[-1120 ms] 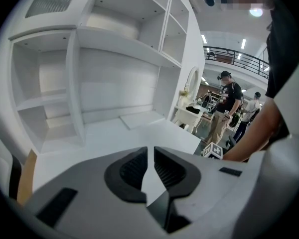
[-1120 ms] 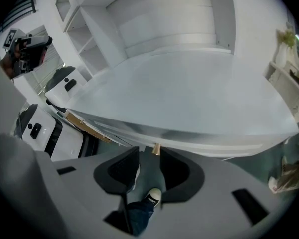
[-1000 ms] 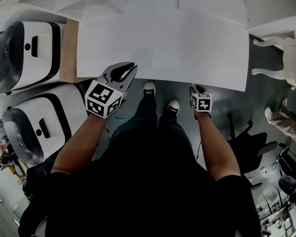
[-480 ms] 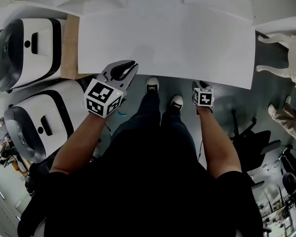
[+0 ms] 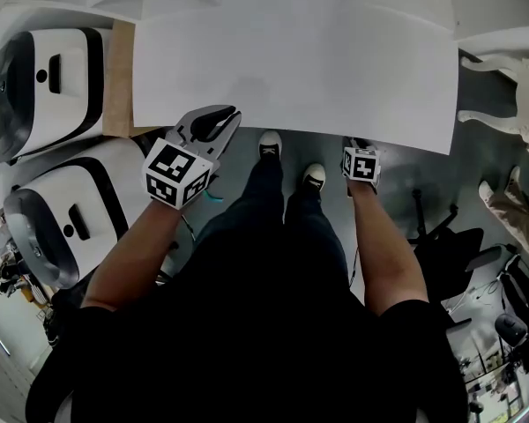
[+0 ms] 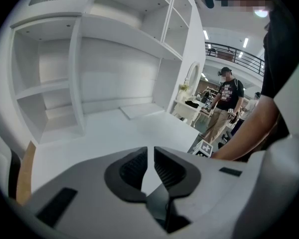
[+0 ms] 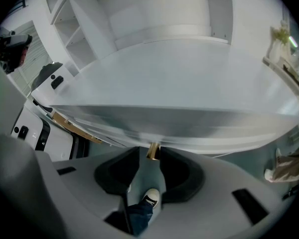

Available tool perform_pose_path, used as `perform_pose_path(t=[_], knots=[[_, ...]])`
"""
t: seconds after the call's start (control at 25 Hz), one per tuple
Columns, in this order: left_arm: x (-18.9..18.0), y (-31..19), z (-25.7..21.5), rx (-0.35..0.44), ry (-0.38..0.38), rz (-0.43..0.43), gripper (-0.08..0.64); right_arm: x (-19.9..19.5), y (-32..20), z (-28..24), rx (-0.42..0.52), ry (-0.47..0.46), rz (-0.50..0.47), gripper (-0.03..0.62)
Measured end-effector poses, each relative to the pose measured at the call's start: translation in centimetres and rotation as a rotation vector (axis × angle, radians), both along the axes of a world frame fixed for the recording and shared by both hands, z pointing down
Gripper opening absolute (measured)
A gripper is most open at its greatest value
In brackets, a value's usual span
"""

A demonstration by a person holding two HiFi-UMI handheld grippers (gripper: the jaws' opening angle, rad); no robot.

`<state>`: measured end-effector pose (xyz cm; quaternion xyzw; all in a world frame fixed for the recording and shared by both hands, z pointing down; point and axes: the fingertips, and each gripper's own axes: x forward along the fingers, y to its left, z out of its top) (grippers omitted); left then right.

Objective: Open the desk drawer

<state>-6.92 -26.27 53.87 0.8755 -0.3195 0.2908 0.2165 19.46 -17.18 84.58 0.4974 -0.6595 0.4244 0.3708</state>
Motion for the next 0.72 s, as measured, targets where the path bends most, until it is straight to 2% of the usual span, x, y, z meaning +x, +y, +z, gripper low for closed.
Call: perform_pose_path(t=[0.08, 0.36, 0.72], knots=[[0.0, 0.0, 0.2, -0.005, -0.001, 0.004, 0.046, 0.1, -0.2, 0.0, 0.005, 0.013, 0.009, 0.109], [1.1, -0.4, 0.4, 0.0, 0.012, 0.019, 0.046, 0.4, -0.2, 0.7, -0.009, 0.018, 0.031, 0.078], [2.1, -0.1, 0.6, -0.004, 0.015, 0.029, 0.046, 0.3, -0.2, 0.8, 0.006, 0.019, 0.005, 0.077]])
